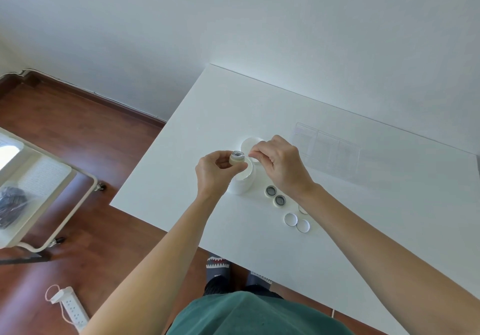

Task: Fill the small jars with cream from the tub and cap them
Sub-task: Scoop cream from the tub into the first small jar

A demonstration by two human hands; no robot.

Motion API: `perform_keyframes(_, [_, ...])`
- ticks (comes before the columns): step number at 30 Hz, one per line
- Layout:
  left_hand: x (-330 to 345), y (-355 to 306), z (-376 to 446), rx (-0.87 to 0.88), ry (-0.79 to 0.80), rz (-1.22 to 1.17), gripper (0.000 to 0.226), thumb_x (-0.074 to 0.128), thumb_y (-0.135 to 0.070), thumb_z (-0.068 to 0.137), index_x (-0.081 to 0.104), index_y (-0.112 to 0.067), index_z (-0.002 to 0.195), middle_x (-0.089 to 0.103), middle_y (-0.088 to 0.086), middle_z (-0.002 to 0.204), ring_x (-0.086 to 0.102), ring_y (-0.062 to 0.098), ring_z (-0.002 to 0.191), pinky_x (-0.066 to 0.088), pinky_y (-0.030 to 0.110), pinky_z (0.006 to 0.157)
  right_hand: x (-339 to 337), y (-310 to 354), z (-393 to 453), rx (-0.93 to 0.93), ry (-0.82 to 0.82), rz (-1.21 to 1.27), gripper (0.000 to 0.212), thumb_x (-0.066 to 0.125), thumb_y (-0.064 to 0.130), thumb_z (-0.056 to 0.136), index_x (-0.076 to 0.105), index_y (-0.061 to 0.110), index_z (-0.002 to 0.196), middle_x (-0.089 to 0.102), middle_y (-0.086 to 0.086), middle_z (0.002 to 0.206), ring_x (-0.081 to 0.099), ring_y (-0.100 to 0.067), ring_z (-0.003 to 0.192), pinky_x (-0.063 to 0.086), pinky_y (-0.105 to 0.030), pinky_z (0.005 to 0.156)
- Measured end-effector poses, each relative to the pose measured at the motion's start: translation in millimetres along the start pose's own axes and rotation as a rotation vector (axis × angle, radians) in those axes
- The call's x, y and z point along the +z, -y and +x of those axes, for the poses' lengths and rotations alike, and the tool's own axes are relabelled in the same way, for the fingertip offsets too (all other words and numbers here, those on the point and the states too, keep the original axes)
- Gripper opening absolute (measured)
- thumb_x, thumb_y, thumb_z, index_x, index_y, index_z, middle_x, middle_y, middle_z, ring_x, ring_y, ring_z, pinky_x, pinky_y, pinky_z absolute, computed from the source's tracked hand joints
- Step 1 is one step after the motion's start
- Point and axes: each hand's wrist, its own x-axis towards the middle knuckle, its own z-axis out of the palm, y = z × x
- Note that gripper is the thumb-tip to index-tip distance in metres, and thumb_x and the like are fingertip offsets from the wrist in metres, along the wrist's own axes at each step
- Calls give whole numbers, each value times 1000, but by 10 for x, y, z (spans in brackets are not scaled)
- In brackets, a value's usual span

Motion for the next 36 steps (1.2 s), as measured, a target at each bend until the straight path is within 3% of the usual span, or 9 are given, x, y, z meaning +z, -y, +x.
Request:
perform_keyframes(14, [30,-44,31,31,13,-22,29,87,-12,66,76,-23,90,78,-11,82,74,5,78,56,21,71,-49,-89,-36,-69,-81,1,33,52,27,95,70,3,82,59,-7,58,49,-27,64,44,-31,58])
perform_keyframes(23, [-14,-1,50,58,11,-24,31,87,-8,65,75,-24,90,78,-11,83,74,7,79,55,16,70,-31,-174,-29,-86,-151,-28,12,64,13,89,71,5,82,59,-4,58,50,-25,62,42,-24,57])
perform_keyframes(26, [-36,12,58,68,2,-23,34,87,-8,65,74,-28,89,77,-10,84,73,9,79,54,16,68,-42,-135,-6,68,-221,115,10,65,14,89,71,11,81,66,3,65,54,-18,59,41,-17,56])
perform_keyframes(29, [-76,32,60,76,3,-27,34,86,-8,65,74,-29,89,77,-9,84,73,10,80,57,18,68,-55,-127,52,380,-243,362,14,64,22,90,70,18,78,71,11,69,58,-12,55,43,-21,54])
perform_keyframes(33, [-141,68,49,99,21,-67,36,84,-4,68,72,-29,91,77,-10,88,74,10,84,53,14,65,-38,-232,99,724,-248,580,19,65,28,90,70,14,78,74,5,71,53,-1,54,44,-18,65])
perform_keyframes(36, [-200,104,41,121,51,-108,35,83,-1,70,72,-24,94,77,-6,94,74,12,89,53,16,70,27,-316,77,855,-217,640,18,67,25,88,70,10,79,75,-2,74,50,4,46,42,-22,68])
